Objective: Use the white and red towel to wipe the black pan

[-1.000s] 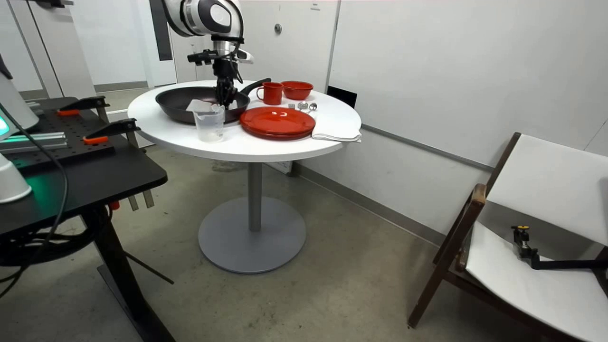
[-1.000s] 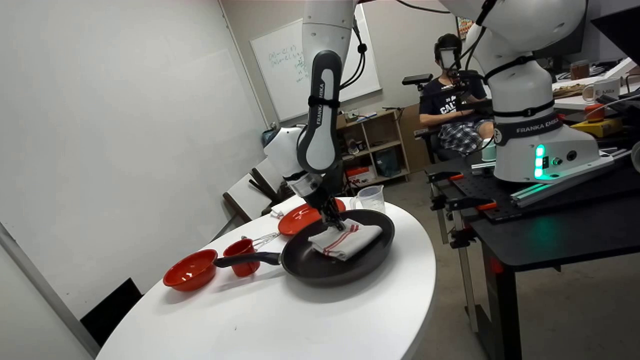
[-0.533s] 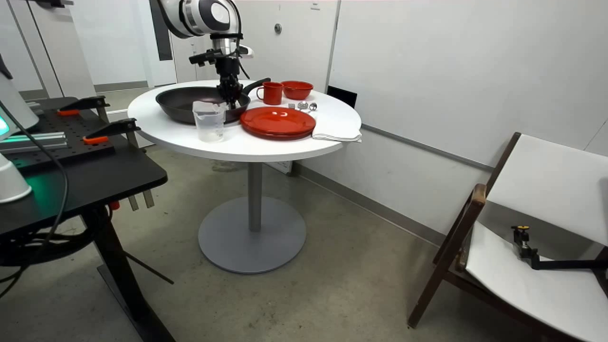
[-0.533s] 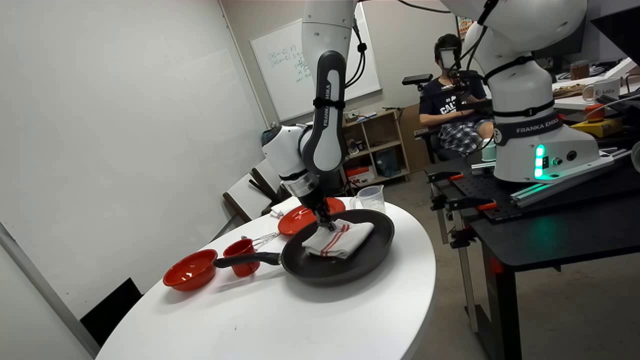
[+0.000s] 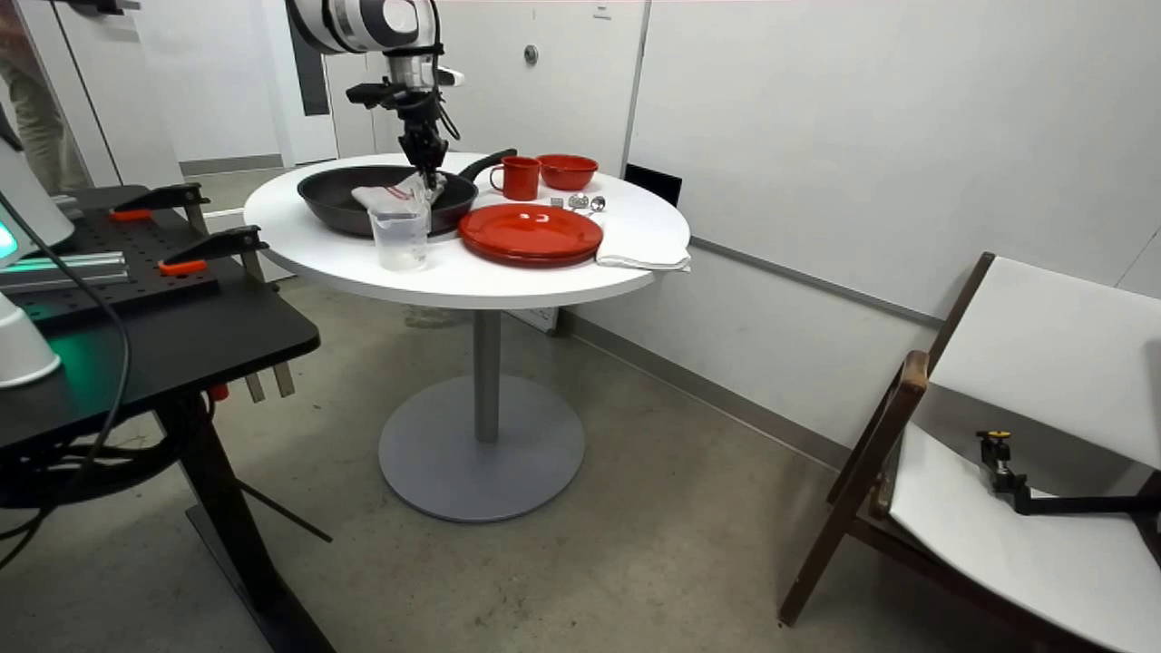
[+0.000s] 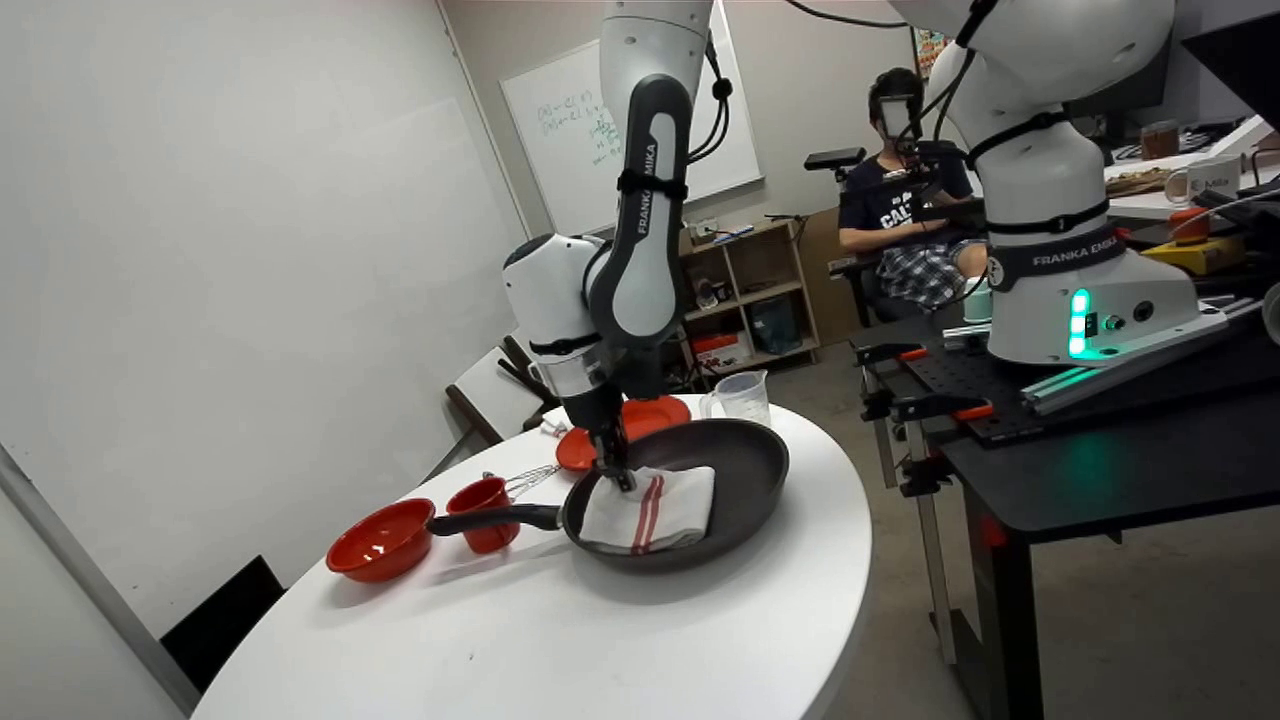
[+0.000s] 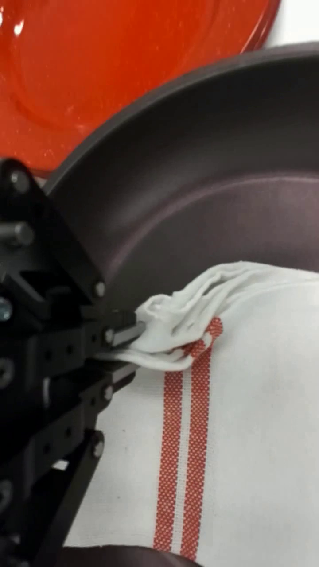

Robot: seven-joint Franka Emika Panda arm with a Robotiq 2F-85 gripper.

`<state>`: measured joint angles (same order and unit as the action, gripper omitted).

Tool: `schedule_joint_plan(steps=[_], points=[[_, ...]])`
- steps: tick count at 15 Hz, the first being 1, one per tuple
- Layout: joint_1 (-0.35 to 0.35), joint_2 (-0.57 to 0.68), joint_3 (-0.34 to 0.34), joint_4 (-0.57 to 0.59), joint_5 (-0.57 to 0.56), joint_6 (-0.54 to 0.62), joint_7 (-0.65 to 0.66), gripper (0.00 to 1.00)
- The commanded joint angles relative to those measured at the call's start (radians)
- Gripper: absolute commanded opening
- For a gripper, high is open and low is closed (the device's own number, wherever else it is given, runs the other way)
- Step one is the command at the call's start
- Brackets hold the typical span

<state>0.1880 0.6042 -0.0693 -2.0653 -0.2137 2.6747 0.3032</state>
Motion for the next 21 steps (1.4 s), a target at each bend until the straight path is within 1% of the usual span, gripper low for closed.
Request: schedule_joint_plan(steps=[1, 3, 5, 7, 8, 10, 13, 16, 19, 21], points=[[-0.105, -0.028, 0.154, -0.002, 0.177, -0.094, -0.167, 0.03], [-0.147, -0.023, 0.211, 0.007, 0.265, -0.177, -0.246, 0.03], [-0.178, -0.016, 0.235, 0.015, 0.322, -0.286, -0.308, 0.03], [-0.172, -0.011, 0.207, 0.018, 0.323, -0.361, -0.311, 0.03], [-0.167, -0.005, 0.187, 0.023, 0.308, -0.413, -0.305, 0.03], [-0.16, 0.003, 0.151, 0.022, 0.279, -0.474, -0.287, 0.03], [-0.148, 0.018, 0.092, 0.014, 0.228, -0.505, -0.264, 0.03], [-0.133, 0.032, 0.033, 0.008, 0.14, -0.479, -0.24, 0.03], [-0.091, 0.043, -0.039, 0.011, -0.02, -0.429, -0.186, 0.03], [-0.067, 0.05, -0.074, 0.022, -0.113, -0.394, -0.148, 0.03]])
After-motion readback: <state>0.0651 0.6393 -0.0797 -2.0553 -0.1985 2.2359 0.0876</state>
